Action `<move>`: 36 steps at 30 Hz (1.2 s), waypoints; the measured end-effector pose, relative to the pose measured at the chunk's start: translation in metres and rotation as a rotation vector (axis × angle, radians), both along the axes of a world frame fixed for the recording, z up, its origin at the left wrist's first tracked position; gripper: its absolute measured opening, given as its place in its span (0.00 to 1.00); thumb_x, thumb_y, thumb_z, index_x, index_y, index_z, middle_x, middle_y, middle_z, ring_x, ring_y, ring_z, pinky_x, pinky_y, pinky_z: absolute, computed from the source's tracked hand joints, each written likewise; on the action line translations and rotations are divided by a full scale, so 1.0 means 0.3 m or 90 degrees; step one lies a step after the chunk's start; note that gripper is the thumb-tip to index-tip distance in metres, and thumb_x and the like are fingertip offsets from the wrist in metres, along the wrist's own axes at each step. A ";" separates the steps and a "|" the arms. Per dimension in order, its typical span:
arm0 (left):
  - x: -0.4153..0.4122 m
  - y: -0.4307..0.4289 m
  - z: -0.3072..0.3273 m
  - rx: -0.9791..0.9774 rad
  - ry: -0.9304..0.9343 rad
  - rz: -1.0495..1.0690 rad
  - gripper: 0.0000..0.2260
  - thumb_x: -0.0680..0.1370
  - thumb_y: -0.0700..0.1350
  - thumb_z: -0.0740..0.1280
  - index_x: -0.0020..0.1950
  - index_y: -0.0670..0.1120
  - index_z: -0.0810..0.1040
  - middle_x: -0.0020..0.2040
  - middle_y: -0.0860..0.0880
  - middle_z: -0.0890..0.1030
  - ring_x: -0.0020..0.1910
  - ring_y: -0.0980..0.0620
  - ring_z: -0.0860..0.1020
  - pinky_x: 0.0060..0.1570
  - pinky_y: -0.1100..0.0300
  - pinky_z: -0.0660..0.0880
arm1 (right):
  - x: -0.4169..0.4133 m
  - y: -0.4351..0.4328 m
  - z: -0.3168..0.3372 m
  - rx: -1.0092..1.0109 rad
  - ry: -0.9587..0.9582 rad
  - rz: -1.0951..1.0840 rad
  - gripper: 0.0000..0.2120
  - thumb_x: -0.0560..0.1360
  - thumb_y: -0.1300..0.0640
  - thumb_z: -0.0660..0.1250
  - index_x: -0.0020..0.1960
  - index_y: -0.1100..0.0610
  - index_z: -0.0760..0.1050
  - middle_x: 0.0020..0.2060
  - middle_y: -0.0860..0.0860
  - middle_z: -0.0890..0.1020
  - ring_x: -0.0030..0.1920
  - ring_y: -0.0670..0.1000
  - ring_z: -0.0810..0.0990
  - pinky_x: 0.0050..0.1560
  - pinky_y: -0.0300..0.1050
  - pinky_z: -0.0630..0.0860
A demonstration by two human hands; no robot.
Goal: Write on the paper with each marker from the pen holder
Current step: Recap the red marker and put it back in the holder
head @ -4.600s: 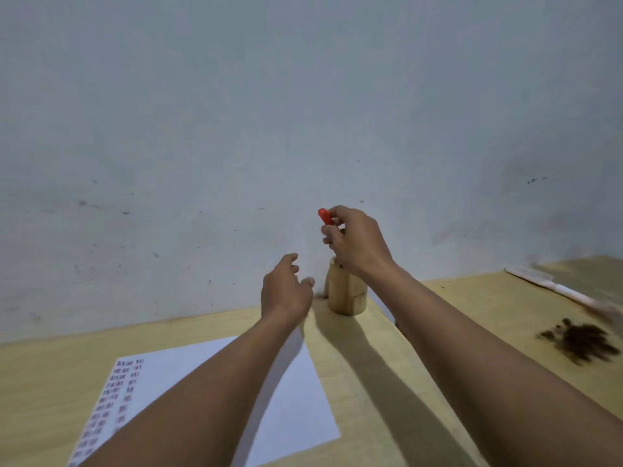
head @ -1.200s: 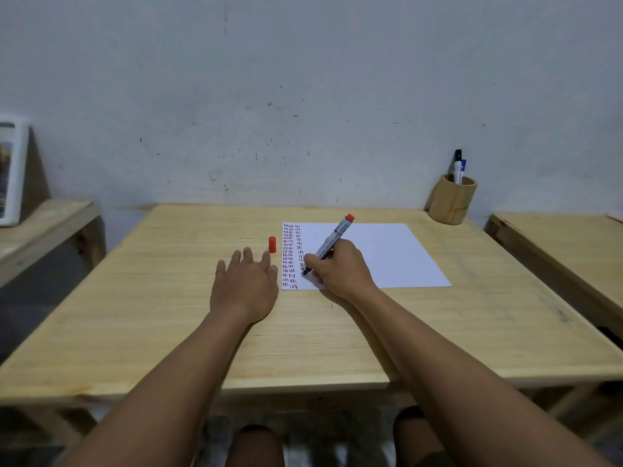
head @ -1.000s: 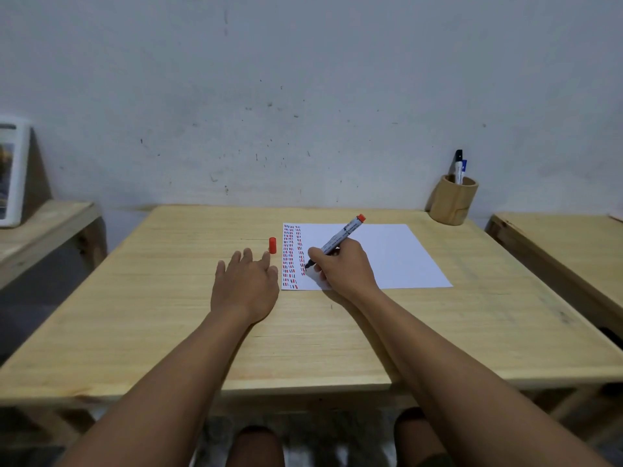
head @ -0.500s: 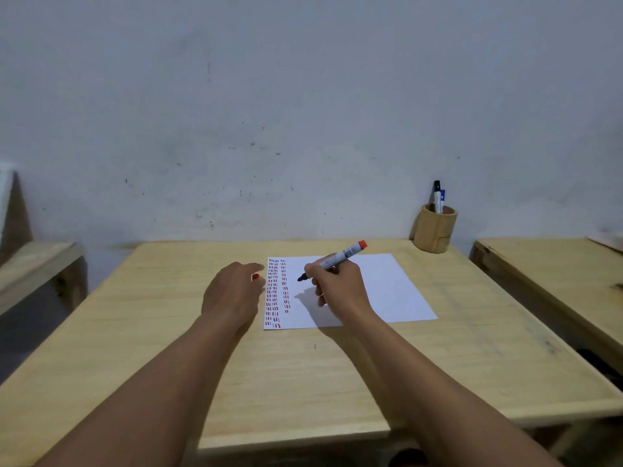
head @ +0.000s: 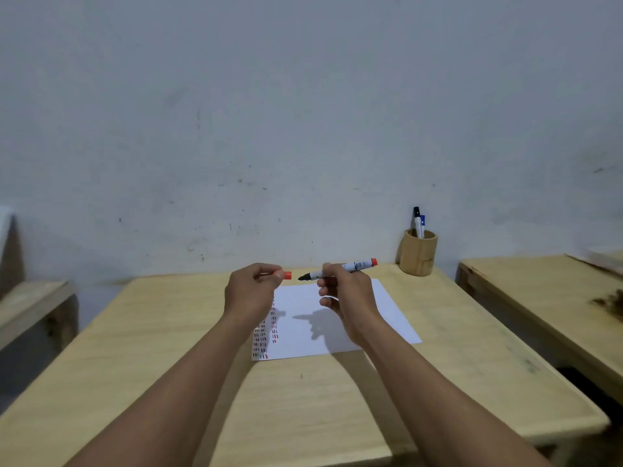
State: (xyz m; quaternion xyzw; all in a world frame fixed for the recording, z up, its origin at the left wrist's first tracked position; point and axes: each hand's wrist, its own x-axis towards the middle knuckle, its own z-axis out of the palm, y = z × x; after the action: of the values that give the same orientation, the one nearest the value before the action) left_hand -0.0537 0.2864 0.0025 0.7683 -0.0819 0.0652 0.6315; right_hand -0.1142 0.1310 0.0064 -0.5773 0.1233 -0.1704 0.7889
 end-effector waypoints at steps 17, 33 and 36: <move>-0.084 -0.185 0.098 -0.087 0.039 -0.112 0.04 0.78 0.46 0.71 0.49 0.49 0.86 0.47 0.49 0.87 0.50 0.50 0.81 0.52 0.52 0.79 | -0.062 -0.132 0.063 0.112 -0.021 0.028 0.06 0.79 0.57 0.72 0.45 0.59 0.81 0.34 0.49 0.81 0.34 0.45 0.79 0.39 0.38 0.79; -0.100 -0.435 0.184 0.030 -0.186 -0.020 0.05 0.77 0.49 0.71 0.50 0.52 0.86 0.36 0.62 0.83 0.37 0.63 0.79 0.38 0.70 0.69 | -0.076 -0.265 0.098 -0.226 0.034 -0.152 0.07 0.79 0.59 0.64 0.55 0.53 0.78 0.40 0.54 0.84 0.34 0.49 0.80 0.33 0.43 0.78; -0.085 -0.496 0.205 0.043 -0.208 -0.034 0.05 0.78 0.50 0.70 0.49 0.54 0.85 0.37 0.63 0.83 0.41 0.68 0.79 0.37 0.75 0.69 | -0.078 -0.339 0.104 -0.349 0.042 -0.157 0.04 0.80 0.58 0.65 0.52 0.51 0.76 0.38 0.54 0.84 0.30 0.46 0.78 0.26 0.36 0.72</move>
State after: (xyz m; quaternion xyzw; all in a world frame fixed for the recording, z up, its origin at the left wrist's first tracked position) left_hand -0.0793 0.1377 0.0641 0.7661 -0.2057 0.1698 0.5848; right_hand -0.1376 0.0294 0.0376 -0.7545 0.1674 -0.2732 0.5728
